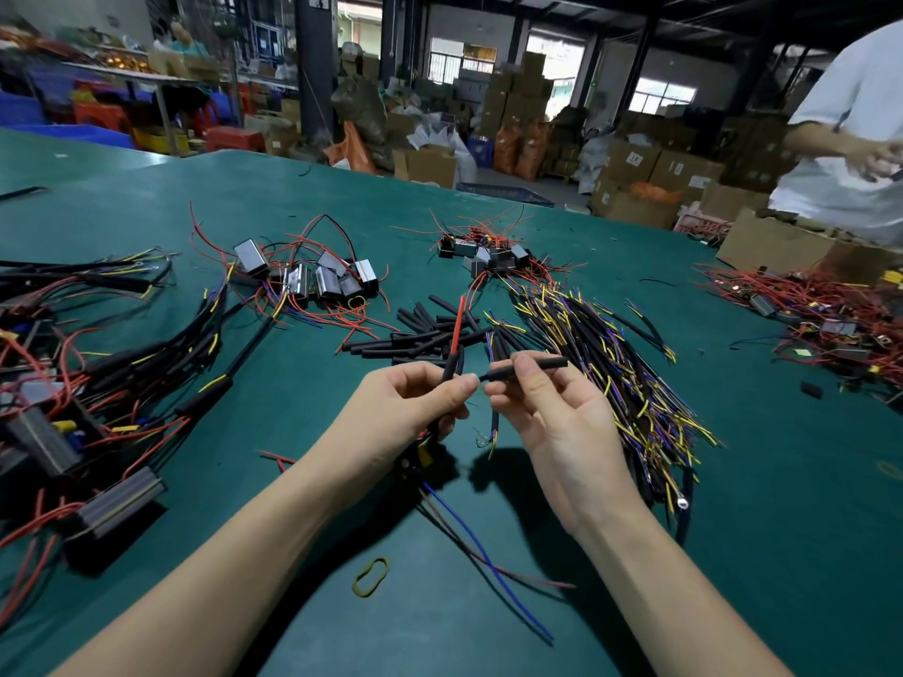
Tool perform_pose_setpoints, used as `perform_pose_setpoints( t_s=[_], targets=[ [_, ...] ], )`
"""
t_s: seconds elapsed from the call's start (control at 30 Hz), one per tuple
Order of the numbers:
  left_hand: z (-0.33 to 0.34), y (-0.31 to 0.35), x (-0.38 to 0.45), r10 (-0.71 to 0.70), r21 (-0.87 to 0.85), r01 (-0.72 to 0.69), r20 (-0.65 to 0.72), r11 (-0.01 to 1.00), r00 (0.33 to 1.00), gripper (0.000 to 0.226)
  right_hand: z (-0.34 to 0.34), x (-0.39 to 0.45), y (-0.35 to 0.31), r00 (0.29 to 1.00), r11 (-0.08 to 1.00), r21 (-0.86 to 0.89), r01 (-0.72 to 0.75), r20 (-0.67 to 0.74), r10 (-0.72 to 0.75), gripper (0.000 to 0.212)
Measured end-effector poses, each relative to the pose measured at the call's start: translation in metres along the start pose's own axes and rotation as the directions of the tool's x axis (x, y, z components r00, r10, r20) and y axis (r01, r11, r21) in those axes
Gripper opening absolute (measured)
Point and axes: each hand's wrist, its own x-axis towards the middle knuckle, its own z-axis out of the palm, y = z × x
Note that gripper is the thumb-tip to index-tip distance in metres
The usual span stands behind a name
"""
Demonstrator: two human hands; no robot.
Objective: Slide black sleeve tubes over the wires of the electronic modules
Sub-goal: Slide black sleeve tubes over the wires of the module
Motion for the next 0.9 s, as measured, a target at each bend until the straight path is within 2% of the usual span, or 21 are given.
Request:
perform_pose_setpoints(
  t_s=[0.13,0.2,0.27,0.43,0.6,0.73,0.9],
  targets=[
    [0.006,0.0,0.0,0.005,-0.058,-0.007,-0.034,0.998,0.999,0.031,-0.001,-0.004,0.005,1.0,0.982,-0.186,-0.001,0.024,0.006,0.013],
    [0.007,-0.001,-0.001,-0.016,-0.022,0.015,-0.055,1.0,0.998,0.038,0.002,-0.007,0.01,0.997,0.949,-0.317,0.009,0.07,0.014,0.003],
    [0.007,-0.001,-0.002,-0.023,0.044,0.026,-0.063,0.999,0.998,0.045,0.002,-0.007,0.011,0.997,0.92,-0.392,0.024,0.076,0.007,0.006],
    [0.009,0.0,-0.003,0.05,0.063,-0.046,-0.068,0.997,0.996,0.033,-0.001,-0.006,0.007,0.999,0.927,-0.376,0.002,0.048,0.017,0.017],
    [0.011,-0.002,-0.003,0.047,0.036,-0.042,-0.162,0.998,0.986,0.026,0.003,-0.008,0.008,0.989,0.87,-0.484,0.095,0.144,-0.028,0.017],
    [0.01,0.002,-0.004,0.055,0.052,-0.05,-0.104,0.997,0.993,0.023,0.004,-0.007,0.012,0.993,0.835,-0.543,0.083,0.111,-0.027,0.023],
    [0.013,0.01,-0.007,0.165,0.043,-0.163,-0.052,0.986,0.985,0.01,0.005,-0.009,0.012,0.988,0.741,-0.657,0.138,0.141,-0.06,0.02]
  ],
)
